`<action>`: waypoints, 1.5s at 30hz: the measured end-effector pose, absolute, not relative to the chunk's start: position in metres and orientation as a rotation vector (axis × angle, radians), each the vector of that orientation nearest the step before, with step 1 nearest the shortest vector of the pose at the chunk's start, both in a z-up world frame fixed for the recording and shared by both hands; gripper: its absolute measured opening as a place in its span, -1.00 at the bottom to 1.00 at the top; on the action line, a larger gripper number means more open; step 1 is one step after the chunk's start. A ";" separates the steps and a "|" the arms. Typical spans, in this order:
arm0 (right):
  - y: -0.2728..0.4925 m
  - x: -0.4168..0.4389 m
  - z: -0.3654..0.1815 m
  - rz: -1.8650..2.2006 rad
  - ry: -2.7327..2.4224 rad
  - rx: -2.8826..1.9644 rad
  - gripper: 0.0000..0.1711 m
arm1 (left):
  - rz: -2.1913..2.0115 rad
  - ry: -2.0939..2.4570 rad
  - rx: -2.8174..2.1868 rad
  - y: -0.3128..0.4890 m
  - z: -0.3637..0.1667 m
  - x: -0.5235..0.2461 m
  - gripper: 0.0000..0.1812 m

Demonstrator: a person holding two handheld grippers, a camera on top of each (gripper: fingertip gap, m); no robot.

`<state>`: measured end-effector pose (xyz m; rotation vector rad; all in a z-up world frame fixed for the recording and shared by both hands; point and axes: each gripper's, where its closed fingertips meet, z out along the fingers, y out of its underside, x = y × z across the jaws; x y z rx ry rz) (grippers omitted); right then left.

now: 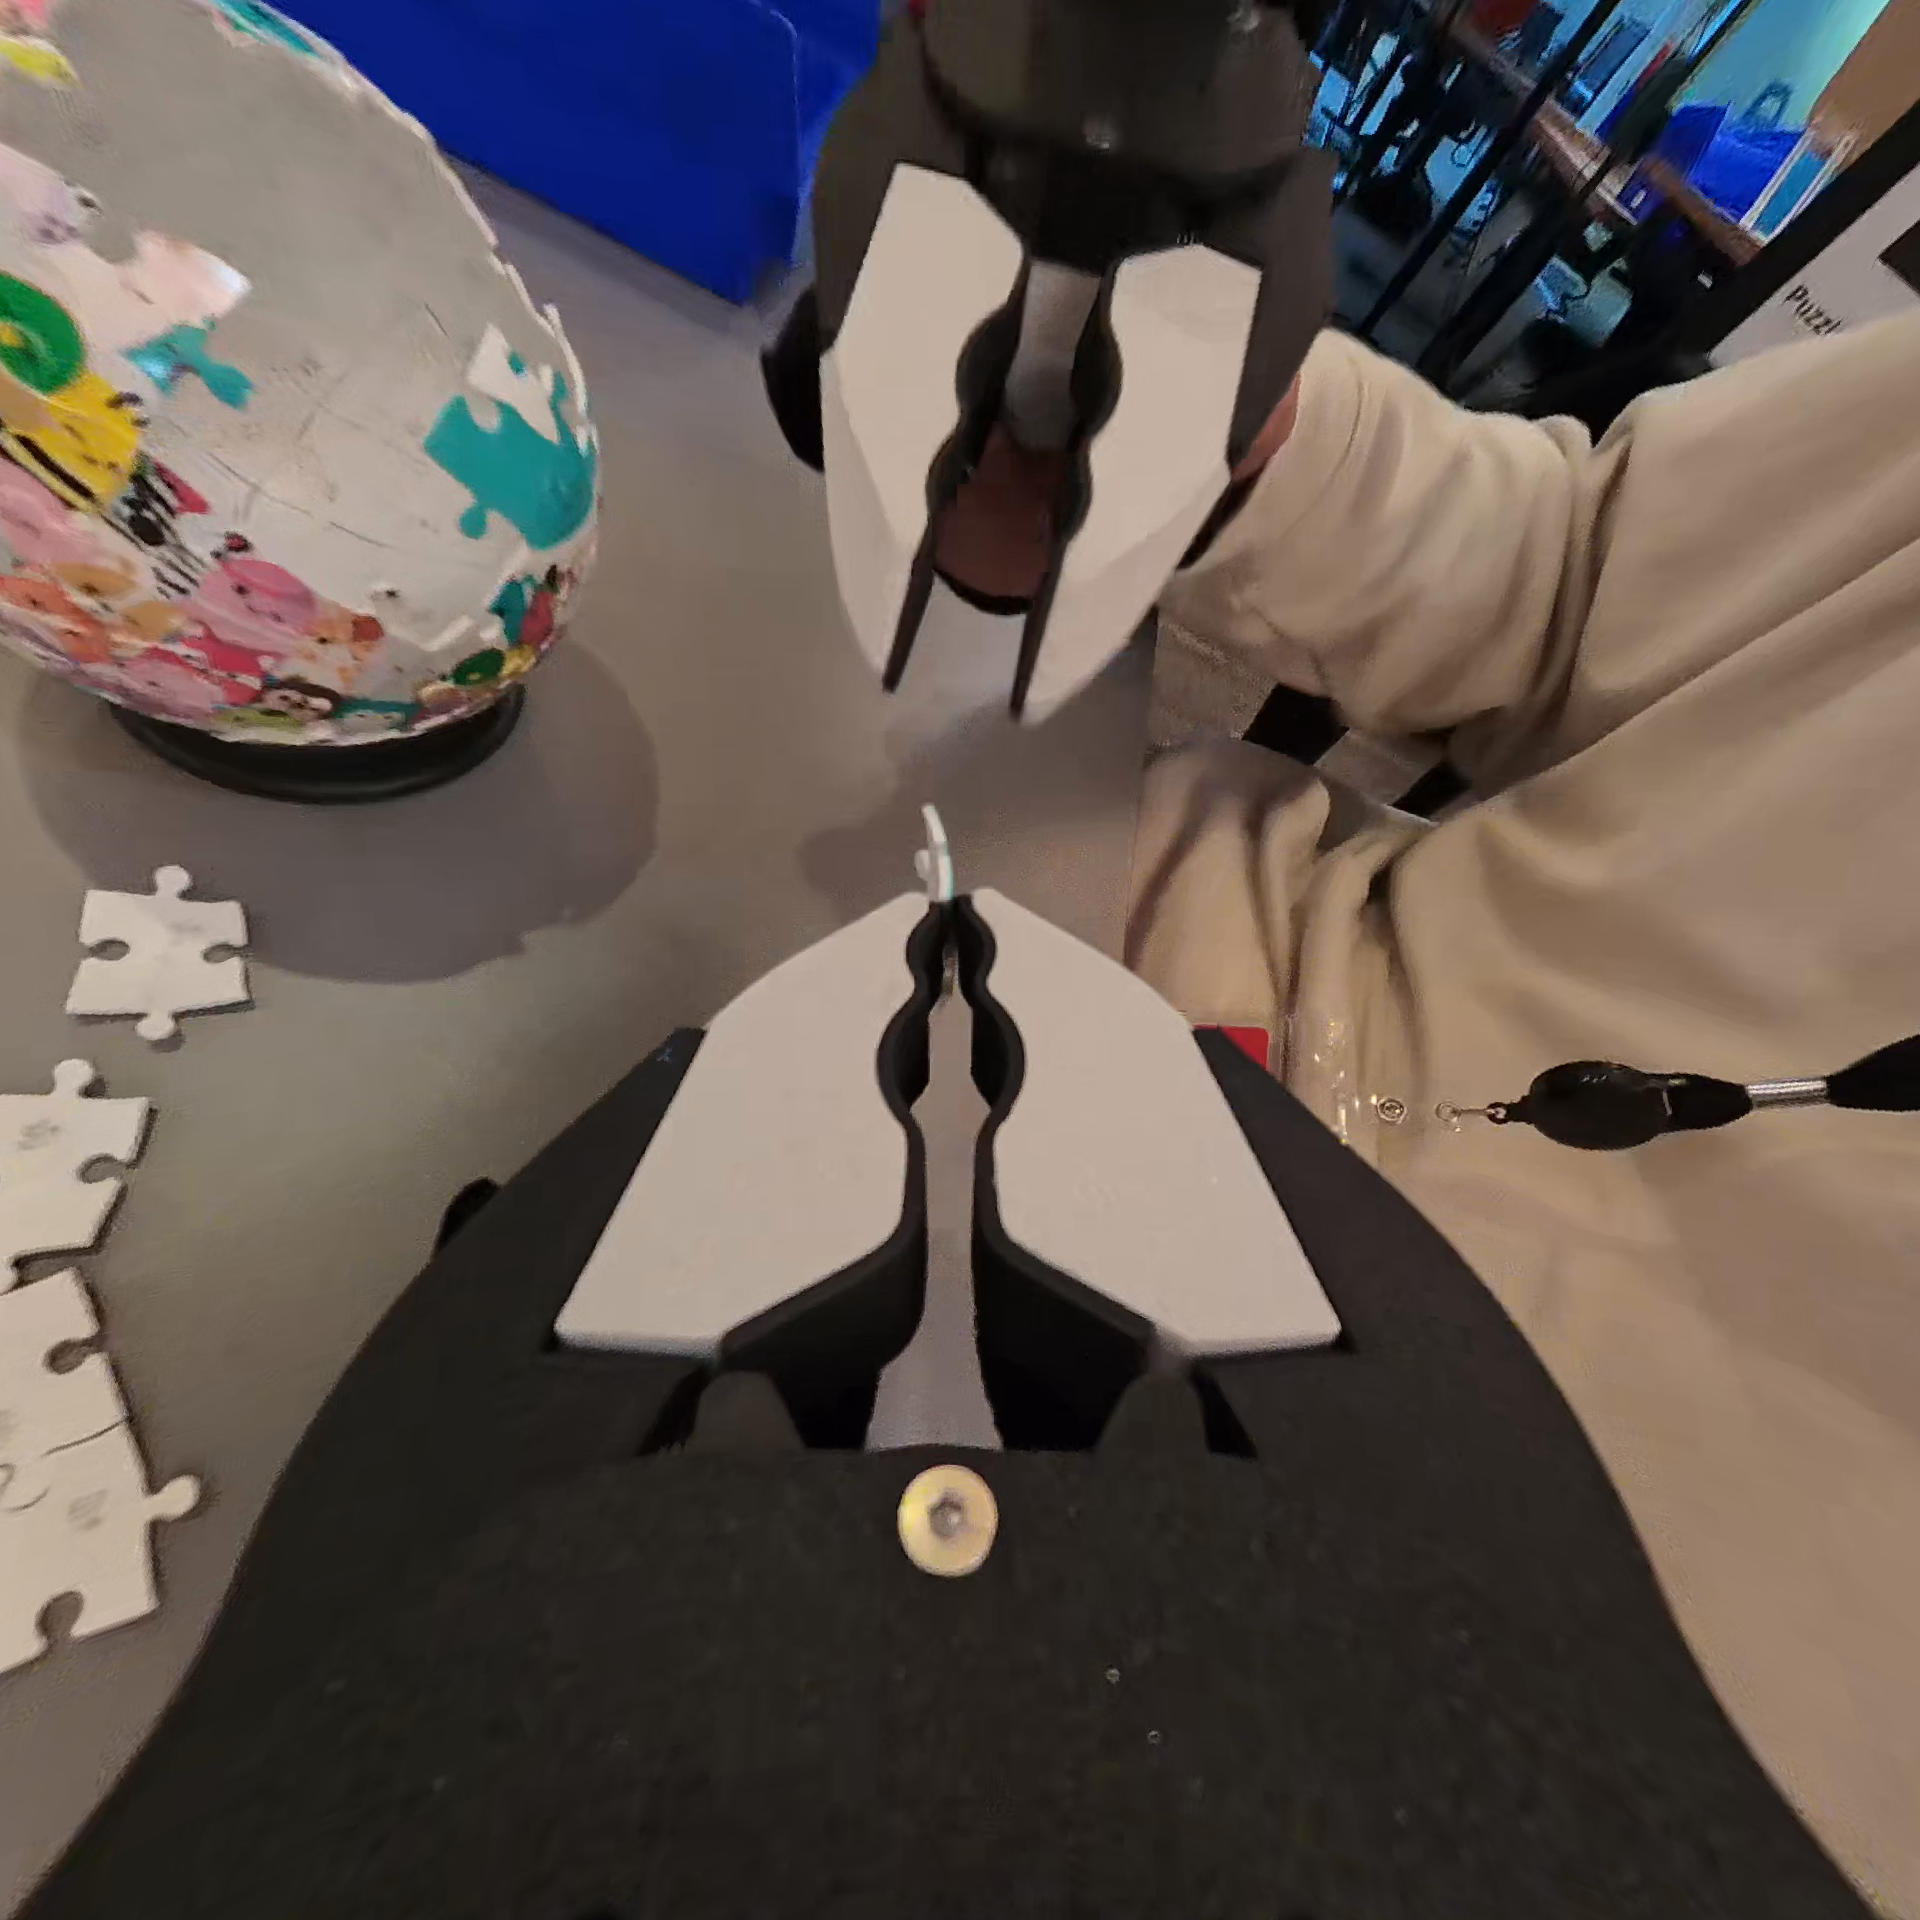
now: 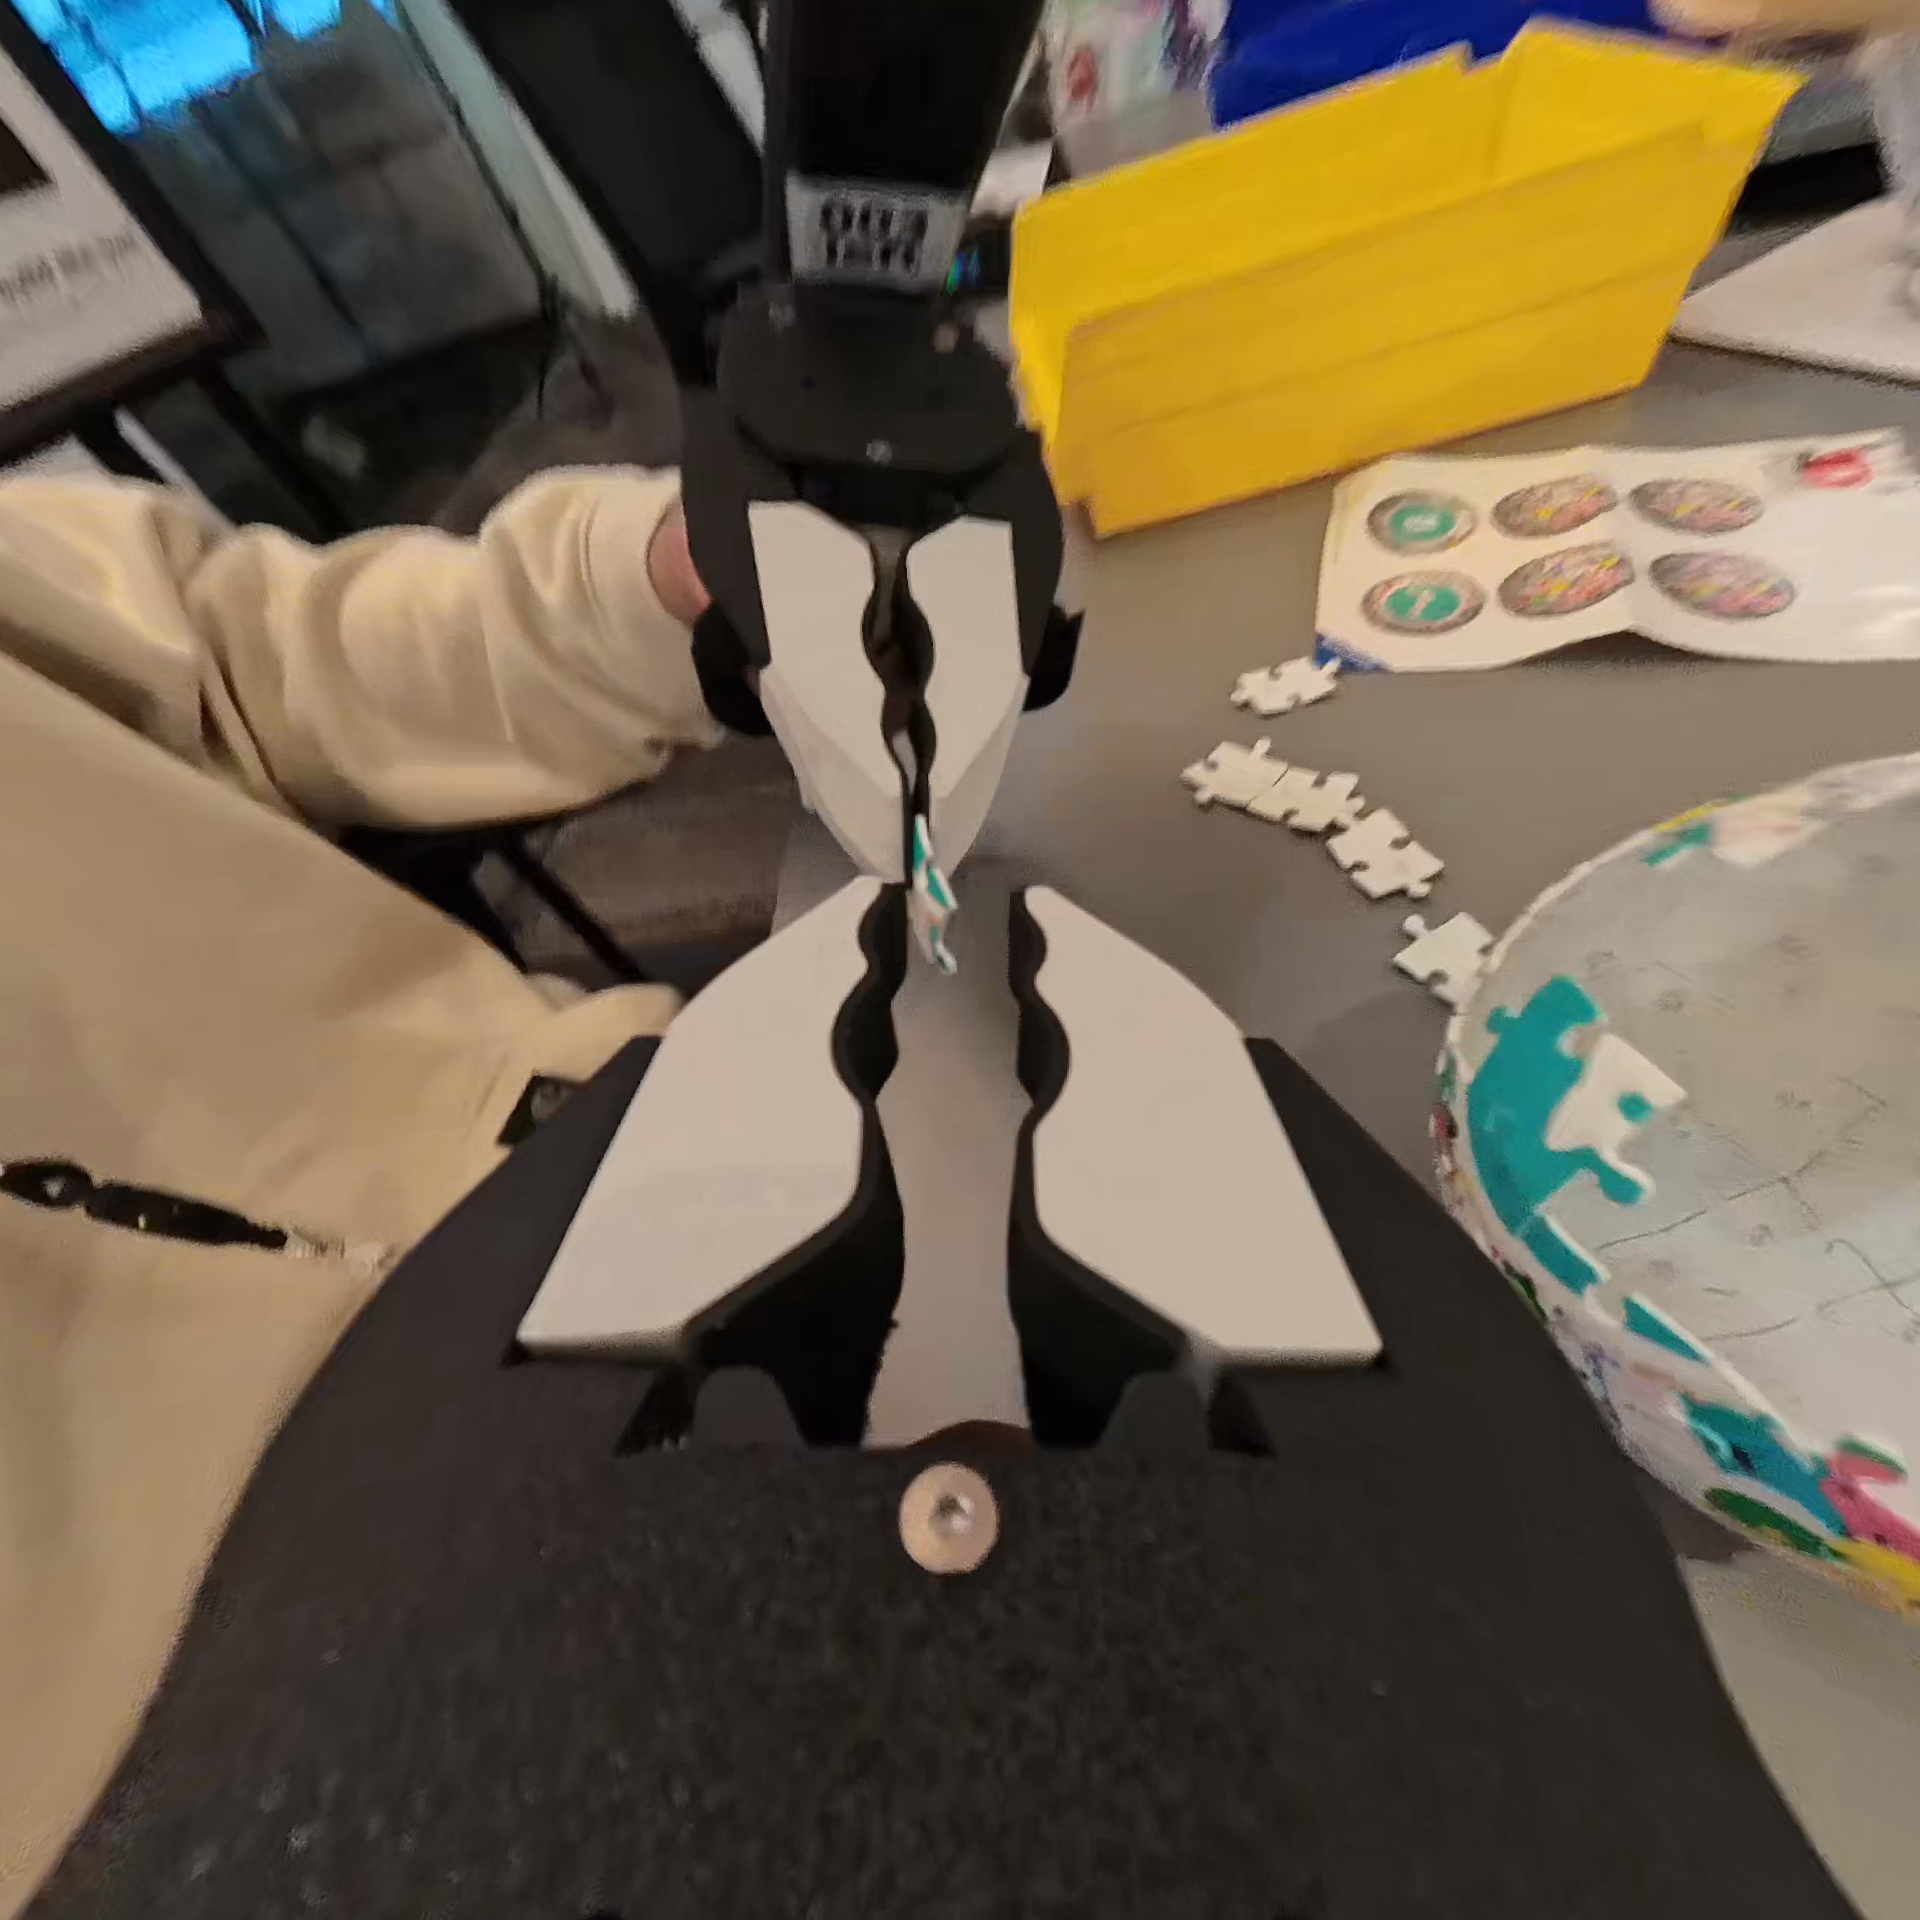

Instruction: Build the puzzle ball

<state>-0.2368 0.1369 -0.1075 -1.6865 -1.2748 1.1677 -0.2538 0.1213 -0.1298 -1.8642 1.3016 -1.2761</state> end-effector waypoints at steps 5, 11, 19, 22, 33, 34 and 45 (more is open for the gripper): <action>0.124 -0.246 -0.132 1.071 -1.494 -1.734 -0.94 | -1.283 1.330 -1.855 0.116 -0.132 -0.246 -0.99; 0.114 -0.252 -0.146 1.239 -1.364 -1.820 -0.97 | -1.579 0.971 -1.644 0.135 -0.079 -0.250 -1.00; 0.127 -0.235 -0.089 1.692 -0.876 -1.580 -0.98 | -1.534 0.977 -1.696 0.135 -0.098 -0.243 -0.73; 0.122 -0.242 -0.088 1.647 -0.905 -1.549 -0.98 | -1.617 1.011 -1.643 0.123 -0.093 -0.228 -0.95; 0.135 -0.235 -0.091 0.972 -1.730 -1.742 -0.74 | -1.267 1.269 -1.791 0.124 -0.126 -0.225 -0.99; 0.134 -0.234 -0.094 0.924 -1.829 -1.776 -0.74 | -1.226 1.293 -1.786 0.123 -0.126 -0.225 -0.99; 0.132 -0.238 -0.103 0.837 -2.127 -1.857 -0.91 | -1.025 1.402 -1.743 0.120 -0.132 -0.224 -0.98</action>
